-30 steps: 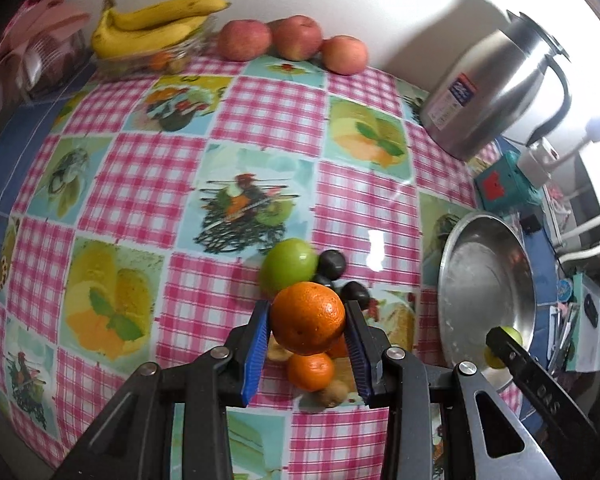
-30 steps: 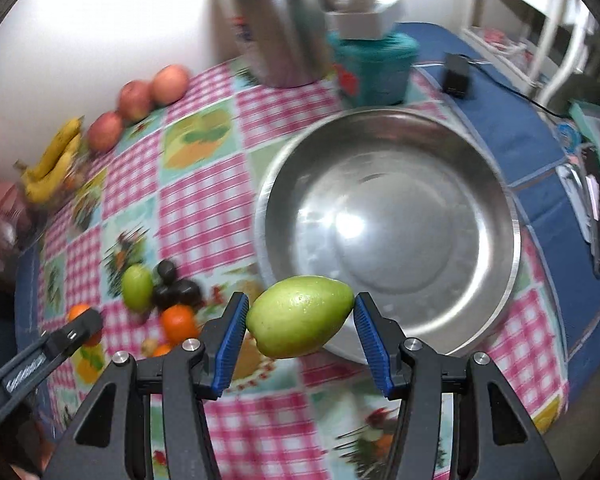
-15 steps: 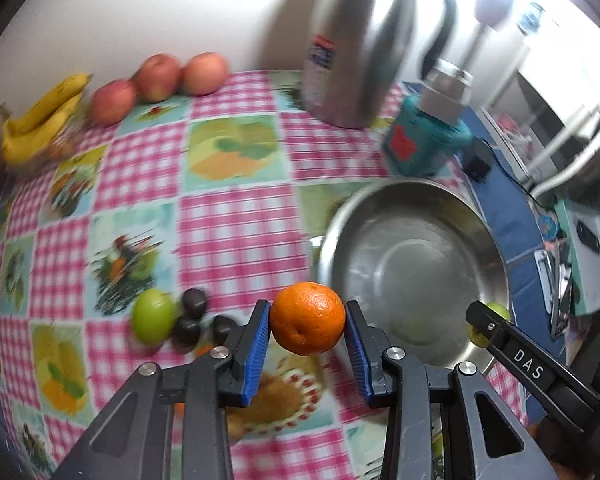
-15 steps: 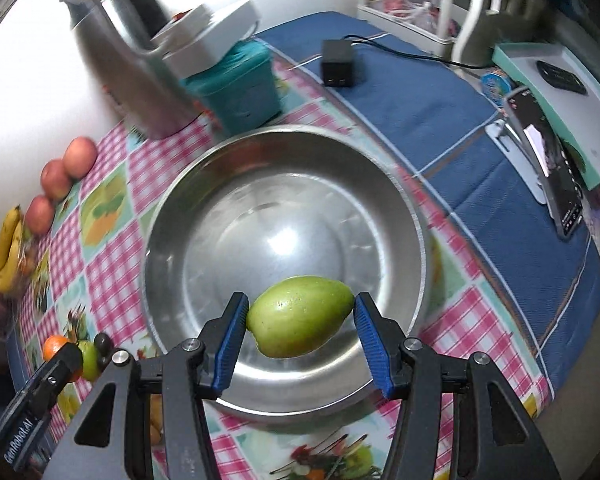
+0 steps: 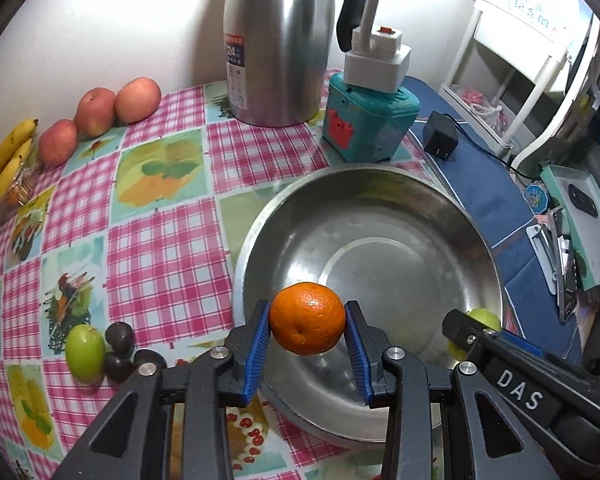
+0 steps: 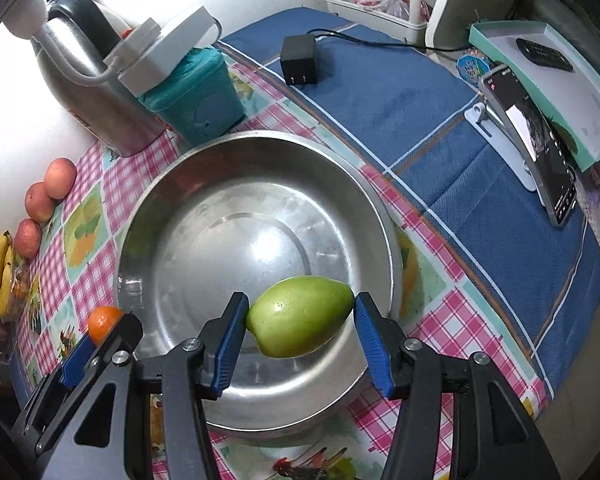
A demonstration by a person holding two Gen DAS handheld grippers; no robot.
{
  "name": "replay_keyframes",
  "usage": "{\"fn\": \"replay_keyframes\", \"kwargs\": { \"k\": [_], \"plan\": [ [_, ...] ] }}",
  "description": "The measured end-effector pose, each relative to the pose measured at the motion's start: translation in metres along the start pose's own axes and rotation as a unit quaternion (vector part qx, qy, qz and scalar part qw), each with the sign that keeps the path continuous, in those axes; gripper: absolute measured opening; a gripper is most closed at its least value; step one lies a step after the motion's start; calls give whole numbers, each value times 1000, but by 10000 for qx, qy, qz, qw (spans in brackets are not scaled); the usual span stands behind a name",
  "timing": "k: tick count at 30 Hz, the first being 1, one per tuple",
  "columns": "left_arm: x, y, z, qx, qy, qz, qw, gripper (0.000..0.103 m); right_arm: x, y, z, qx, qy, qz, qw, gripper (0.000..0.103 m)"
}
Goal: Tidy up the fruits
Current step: 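Lower the mandarin into the steel bowl and open the left tool while the right releases the pear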
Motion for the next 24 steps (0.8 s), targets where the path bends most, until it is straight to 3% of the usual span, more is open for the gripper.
{"fn": "replay_keyframes", "kwargs": {
  "k": [6, 24],
  "plan": [
    [14, 2, -11, -81, 113, -115, 9998, 40, 15, -3, -6, 5, 287, -120, 9995, 56],
    [15, 1, -14, -108, 218, -112, 9996, 41, 19, -4, -8, -4, 360, -237, 9991, 56]
  ]
}}
Point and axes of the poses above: each gripper's, at about its wrist camera, not at the fingertips, and x roughly the way its jaws point, y to its left, z to its top, the point moved 6 cm from there along x, roughly the way its jaws point, and after that the axes turned 8 degrees about -z, right-handed, at the moved point
